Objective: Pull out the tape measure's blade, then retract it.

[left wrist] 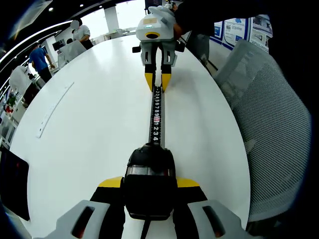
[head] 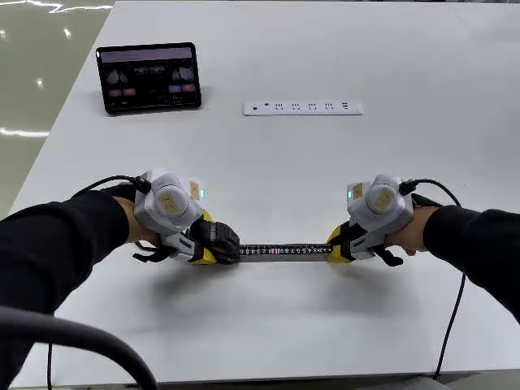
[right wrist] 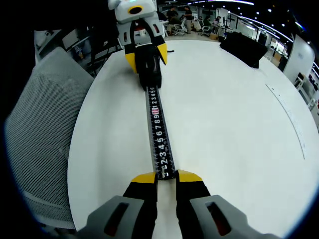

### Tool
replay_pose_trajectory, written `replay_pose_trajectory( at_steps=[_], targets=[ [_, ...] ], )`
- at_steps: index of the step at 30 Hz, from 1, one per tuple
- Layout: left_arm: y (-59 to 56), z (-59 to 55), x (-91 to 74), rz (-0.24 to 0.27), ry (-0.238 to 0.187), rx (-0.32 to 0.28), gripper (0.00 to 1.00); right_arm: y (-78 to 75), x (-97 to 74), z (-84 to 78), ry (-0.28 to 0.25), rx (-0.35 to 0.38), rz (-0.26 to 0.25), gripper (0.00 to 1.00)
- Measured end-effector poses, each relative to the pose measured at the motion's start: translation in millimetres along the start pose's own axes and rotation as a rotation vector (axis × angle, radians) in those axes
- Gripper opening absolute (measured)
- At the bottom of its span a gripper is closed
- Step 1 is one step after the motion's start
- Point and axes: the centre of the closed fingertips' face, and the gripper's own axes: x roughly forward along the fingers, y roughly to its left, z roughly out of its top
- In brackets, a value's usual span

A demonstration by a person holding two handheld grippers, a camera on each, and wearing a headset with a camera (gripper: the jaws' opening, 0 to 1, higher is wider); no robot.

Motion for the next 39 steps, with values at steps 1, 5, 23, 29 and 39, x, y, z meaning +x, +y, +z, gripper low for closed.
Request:
replay_pose_trajectory(
  at_steps=[1,5,23,29,39],
  targets=[
    [0.3,-0.3,0.1,0.0,0.0,0.0,0.34,0.0,-0.4,-0.9,0.007,-0.004,0.0,0.08],
    [1.1,-1.4,0.6,-0.001,0.003,0.002,0.34,-1.6,-2.7,-4.7,0.019,-0.011,-0.001,0.08],
    [0.5,-2.1,0.3,0.003,0.005,-0.002,0.33,-2.9,-20.0,-28.5,0.061,-0.003,-0.011,0.08],
    [0.3,-2.0,0.2,0.003,0.006,-0.002,0.33,-3.6,-27.1,-36.0,0.072,0.001,-0.018,0.08],
    [0.0,-2.0,0.6,0.004,0.01,-0.006,0.34,-5.1,-39.3,-50.5,0.086,0.008,-0.03,0.08]
  ],
)
